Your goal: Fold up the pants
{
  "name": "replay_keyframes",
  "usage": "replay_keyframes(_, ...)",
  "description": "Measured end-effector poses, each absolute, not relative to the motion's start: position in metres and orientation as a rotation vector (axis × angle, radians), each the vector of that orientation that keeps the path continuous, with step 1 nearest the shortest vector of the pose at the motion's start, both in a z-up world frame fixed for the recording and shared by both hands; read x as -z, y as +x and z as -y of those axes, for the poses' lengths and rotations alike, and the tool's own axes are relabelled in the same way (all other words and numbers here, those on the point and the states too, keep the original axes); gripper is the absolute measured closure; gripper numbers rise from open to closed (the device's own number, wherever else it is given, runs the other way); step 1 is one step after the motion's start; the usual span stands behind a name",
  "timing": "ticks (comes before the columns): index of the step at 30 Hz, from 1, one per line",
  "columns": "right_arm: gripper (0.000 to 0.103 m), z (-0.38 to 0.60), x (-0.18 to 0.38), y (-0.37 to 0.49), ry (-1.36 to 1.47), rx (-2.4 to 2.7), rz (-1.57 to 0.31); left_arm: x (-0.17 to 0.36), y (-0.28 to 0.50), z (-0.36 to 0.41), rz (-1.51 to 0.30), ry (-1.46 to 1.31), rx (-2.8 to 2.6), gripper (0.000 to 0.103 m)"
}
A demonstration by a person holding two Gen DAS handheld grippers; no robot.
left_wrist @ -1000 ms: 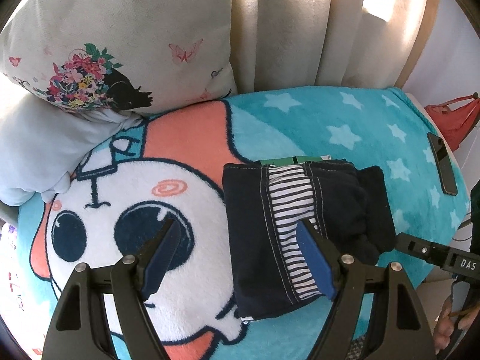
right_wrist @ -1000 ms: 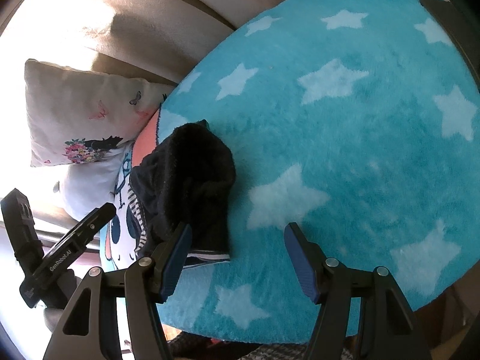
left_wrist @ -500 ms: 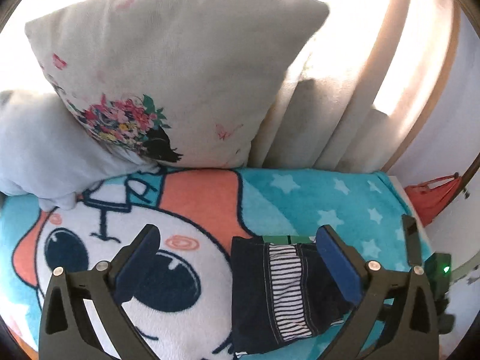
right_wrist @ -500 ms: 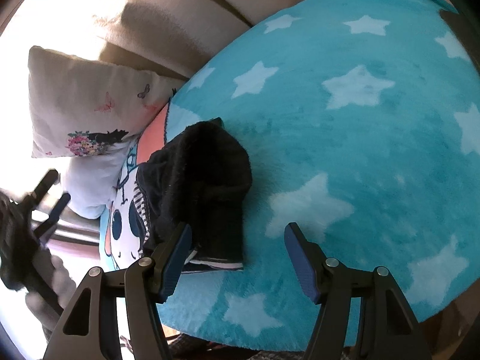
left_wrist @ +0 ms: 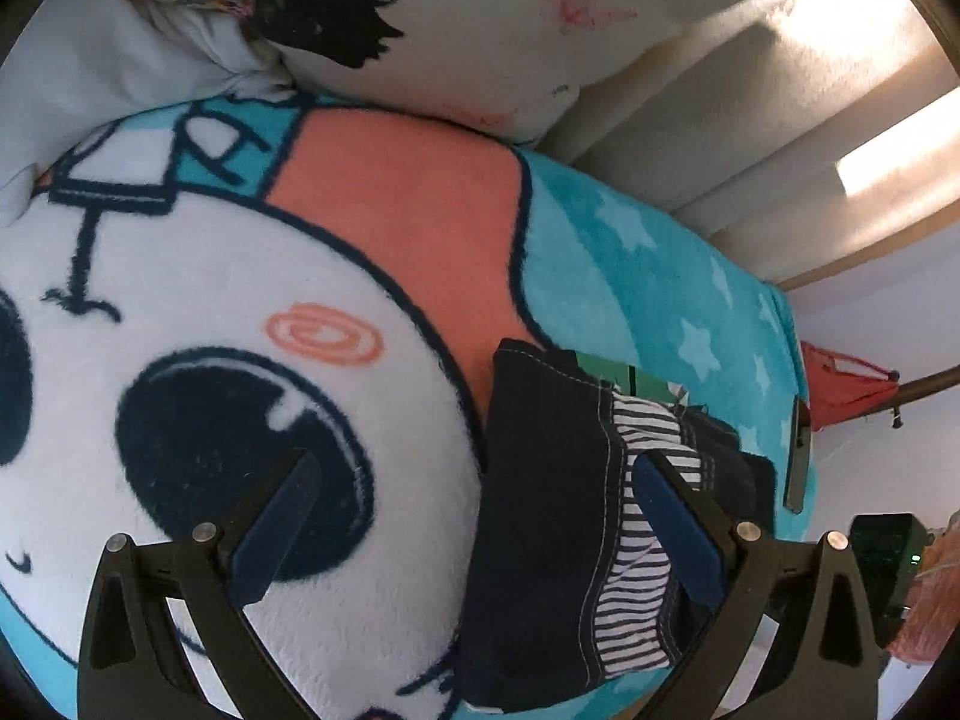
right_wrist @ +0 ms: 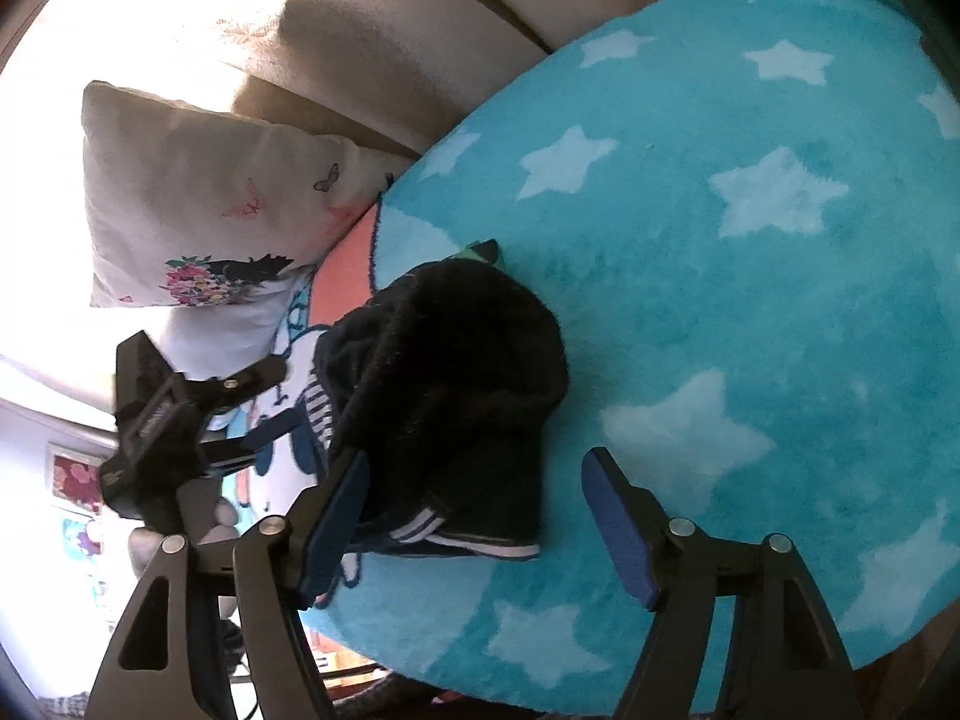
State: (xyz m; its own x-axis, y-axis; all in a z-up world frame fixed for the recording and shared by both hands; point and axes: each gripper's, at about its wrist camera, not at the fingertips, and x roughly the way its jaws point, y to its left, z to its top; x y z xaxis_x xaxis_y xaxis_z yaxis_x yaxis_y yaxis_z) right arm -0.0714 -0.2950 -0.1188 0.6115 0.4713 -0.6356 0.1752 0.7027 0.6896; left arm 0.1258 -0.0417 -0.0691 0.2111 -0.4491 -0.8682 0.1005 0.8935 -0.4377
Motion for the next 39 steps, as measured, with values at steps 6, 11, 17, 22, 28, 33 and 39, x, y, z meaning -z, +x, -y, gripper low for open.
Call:
replay_keyframes(6, 0.016, 0.304, 0.107, -0.093, 0.8, -0.204, -0.867, 0.071, 0.127, 0.053, -1.315, -0.296, 0.445, 0.0)
replay_keyframes(11, 0.016, 0.289, 0.118, -0.072, 0.806, -0.254, -0.908, 0.081, 0.129, 0.071, -1.347, -0.279, 0.492, 0.0)
replay_keyframes(17, 0.015, 0.277, 0.136, -0.047, 0.748, -0.25, -0.953, 0.095, 0.132, 0.079, -1.393, -0.309, 0.532, 0.0)
replay_keyframes(22, 0.032, 0.285, 0.141, -0.024, 0.815, -0.22, -0.928, 0.096, 0.133, 0.081, -1.42, -0.409, 0.624, 0.058)
replay_keyframes(28, 0.053, 0.279, 0.131, -0.021, 0.846, -0.262, -0.954, 0.08, 0.123, 0.077, -1.394, -0.413, 0.644, 0.077)
replay_keyframes(33, 0.057, 0.265, 0.107, -0.019, 0.849, -0.319, -0.94, 0.058, 0.116, 0.053, -1.347, -0.474, 0.635, 0.079)
replay_keyframes(39, 0.057, 0.231, 0.082, -0.002, 0.798, -0.408, -0.932, 0.04, 0.118, 0.002, -1.28, -0.574, 0.584, 0.079)
